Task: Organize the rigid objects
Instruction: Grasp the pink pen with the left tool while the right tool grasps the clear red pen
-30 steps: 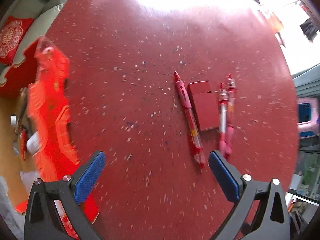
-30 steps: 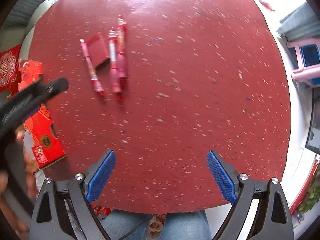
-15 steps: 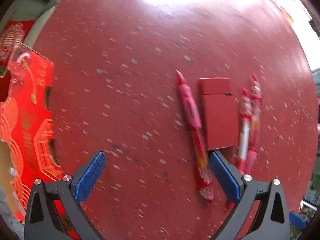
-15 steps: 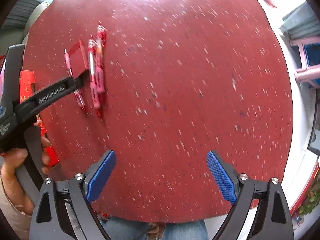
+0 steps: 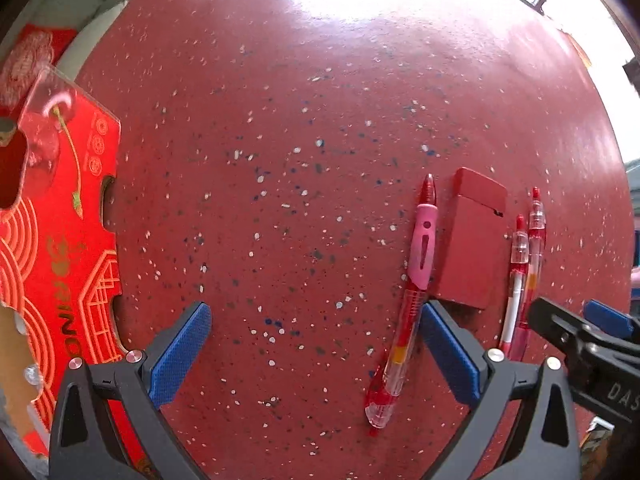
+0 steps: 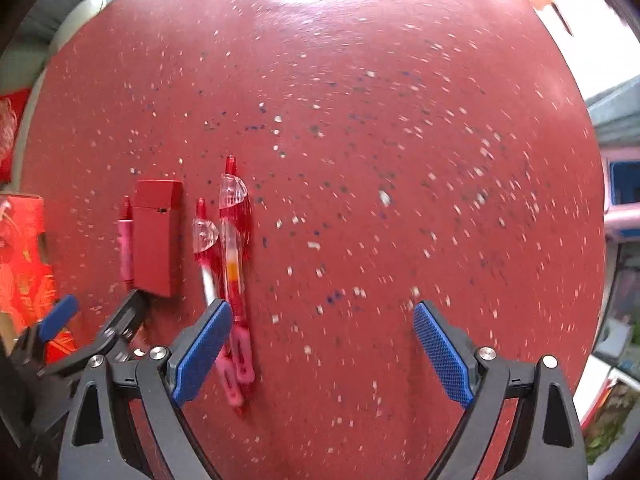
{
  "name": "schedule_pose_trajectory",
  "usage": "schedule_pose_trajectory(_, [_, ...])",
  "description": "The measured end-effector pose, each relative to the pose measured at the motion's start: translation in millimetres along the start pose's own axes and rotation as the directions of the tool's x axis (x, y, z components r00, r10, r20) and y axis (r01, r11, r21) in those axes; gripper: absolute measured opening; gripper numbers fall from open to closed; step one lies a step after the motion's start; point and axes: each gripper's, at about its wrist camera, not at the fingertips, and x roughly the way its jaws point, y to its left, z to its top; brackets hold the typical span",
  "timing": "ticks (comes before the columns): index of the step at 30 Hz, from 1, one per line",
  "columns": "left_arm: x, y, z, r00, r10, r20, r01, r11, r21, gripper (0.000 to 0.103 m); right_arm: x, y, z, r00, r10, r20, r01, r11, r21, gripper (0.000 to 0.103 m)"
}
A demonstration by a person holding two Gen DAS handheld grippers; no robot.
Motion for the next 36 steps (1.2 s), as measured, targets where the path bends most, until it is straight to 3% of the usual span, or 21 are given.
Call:
schedule_pose_trajectory(4, [-4.7, 6.8, -4.2, 1.000, 0.002, 0.001, -0.002, 1.000, 0.017, 0.103, 2.0, -1.1, 4.1, 1.000, -0.007, -0.003, 0.007, 1.000, -0.007, 0.093])
schedule_pose_trajectory(10, [-2.5, 14.2, -5.4, 1.000, 0.000, 0.012, -0.001, 1.000, 0.027, 0.103, 17.6, 35.8, -2.4, 1.000, -0.012, -0.015, 0.011, 0.999, -0.043, 0.093])
schedule_pose_trajectory(12, [-4.5, 14.7, -6.5, 1.000, 0.000, 0.011, -0.001, 0.999, 0.034, 0.103, 22.6, 43.4, -3.0, 0.996, -0.094, -0.006, 0.093, 0.993, -0.071, 0.093])
schedule_pose_trajectory(16, [-4.9, 5.0, -6.5, 1.000, -0.004, 0.008, 0.003, 0.997, 0.076, 0.103, 27.6, 46.6, -5.9, 0.998, -0.066, -0.006, 0.065, 0.997, -0.051, 0.091])
schedule_pose_trajectory(19, [-10.1, -3.0, -4.0, 1.000, -0.001, 0.009, 0.000, 0.996, 0.086, 0.103, 25.2, 57.2, -5.1, 0.998, -0.066, 0.009, 0.067, 0.991, -0.114, 0.080])
schedule_pose_trajectory(21, [-11.0, -0.2, -4.5, 1.000, -0.011, 0.009, 0.010, 0.997, 0.075, 0.103, 27.3, 66.2, -6.1, 0.998, -0.067, 0.006, 0.067, 0.991, -0.117, 0.077])
schedule_pose_trajectory(26, [-13.4, 2.4, -13.7, 0.999, -0.014, 0.048, 0.011, 0.997, 0.072, 0.103, 22.7, 97.8, -8.0, 0.998, -0.065, 0.016, 0.067, 0.988, -0.136, 0.058])
schedule_pose_trajectory(28, [-16.1, 1.1, -19.0, 1.000, -0.008, 0.030, 0.006, 0.998, 0.059, 0.103, 22.5, 105.3, -11.1, 0.997, -0.076, 0.018, 0.078, 0.984, -0.162, 0.053])
schedule_pose_trajectory(31, [-14.7, 0.8, -14.9, 1.000, -0.001, -0.022, 0.002, 0.999, 0.048, 0.103, 20.1, 122.1, -13.6, 0.998, -0.057, 0.022, 0.060, 0.977, -0.203, 0.012])
schedule_pose_trajectory(34, [-23.6, -6.1, -15.8, 1.000, -0.018, -0.015, 0.019, 0.995, 0.098, 0.087, 12.9, 111.5, -23.8, 1.000, -0.005, -0.003, 0.004, 0.983, -0.182, 0.011])
schedule_pose_trajectory(36, [-33.3, -17.1, -18.4, 0.999, -0.045, -0.009, 0.045, 0.987, 0.155, 0.055, 4.7, 106.2, -32.7, 1.000, 0.022, 0.006, -0.021, 0.985, -0.172, 0.011])
